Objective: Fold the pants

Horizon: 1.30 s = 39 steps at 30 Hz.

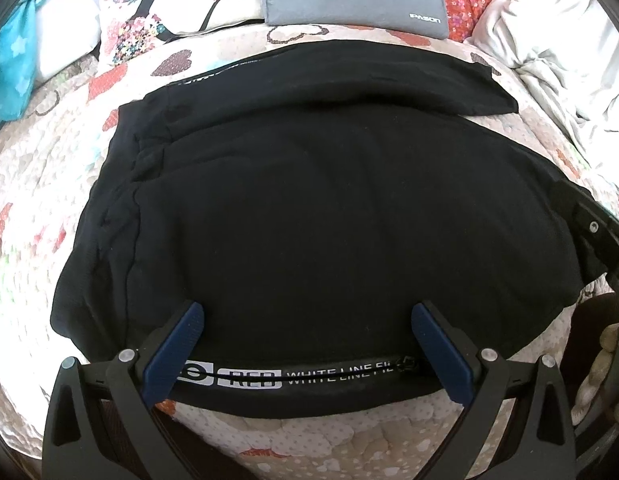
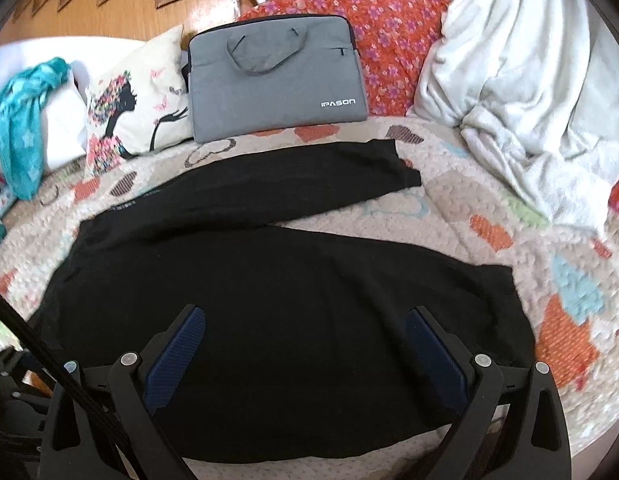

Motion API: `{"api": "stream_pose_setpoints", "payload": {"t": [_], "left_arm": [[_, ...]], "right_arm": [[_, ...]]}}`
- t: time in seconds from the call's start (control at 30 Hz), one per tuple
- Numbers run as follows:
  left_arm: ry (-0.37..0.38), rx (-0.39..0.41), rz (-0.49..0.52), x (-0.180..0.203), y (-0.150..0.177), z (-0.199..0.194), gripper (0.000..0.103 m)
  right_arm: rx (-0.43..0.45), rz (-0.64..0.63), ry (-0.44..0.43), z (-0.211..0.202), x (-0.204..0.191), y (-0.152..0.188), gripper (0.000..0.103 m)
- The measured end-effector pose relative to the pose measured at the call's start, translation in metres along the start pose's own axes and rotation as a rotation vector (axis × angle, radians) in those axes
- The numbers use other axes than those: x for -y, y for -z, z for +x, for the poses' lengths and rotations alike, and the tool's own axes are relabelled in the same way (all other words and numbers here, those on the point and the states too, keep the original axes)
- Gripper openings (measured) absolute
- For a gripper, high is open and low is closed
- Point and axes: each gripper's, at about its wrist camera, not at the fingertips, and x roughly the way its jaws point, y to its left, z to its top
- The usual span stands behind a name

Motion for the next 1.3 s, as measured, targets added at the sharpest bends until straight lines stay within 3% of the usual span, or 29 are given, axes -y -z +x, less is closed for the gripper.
{"api": "stream_pose_setpoints", "payload": {"t": [0.13, 0.27, 0.4, 0.5, 0.57, 0.8, 1.3], "left_arm": [[0.006, 0.001, 0.002, 0.003, -0.001, -0.014, 0.103], [-0.056, 0.043, 0.039, 0.005, -0.009, -0.038, 0.102], [-0.035, 0.043, 0.027, 0.006, -0.025, -0.057, 0.102], [-0.018, 0.039, 0.040, 0.015, -0.036, -0.063, 0.090], [-0.020, 0.028, 0.064, 0.024, -0.041, -0.063, 0.085], [-0.038, 0.055, 0.072, 0.038, -0.051, -0.068, 0.085], [-0.038, 0.022, 0.034, 0.005, -0.073, -0.046, 0.085]], "right_arm": [[-0.060, -0.007, -0.072, 0.006, -0.004, -0.001, 0.101], [-0.077, -0.030, -0.067, 0.005, -0.005, -0.009, 0.101], [-0.132, 0.015, -0.031, 0.010, 0.015, -0.025, 0.101], [-0.150, 0.063, -0.004, 0.007, 0.038, -0.039, 0.101], [-0.152, 0.086, 0.012, 0.004, 0.051, -0.046, 0.101], [-0.151, 0.126, 0.058, -0.008, 0.084, -0.061, 0.101], [-0.191, 0.022, 0.049, 0.034, 0.068, -0.088, 0.101]]}}
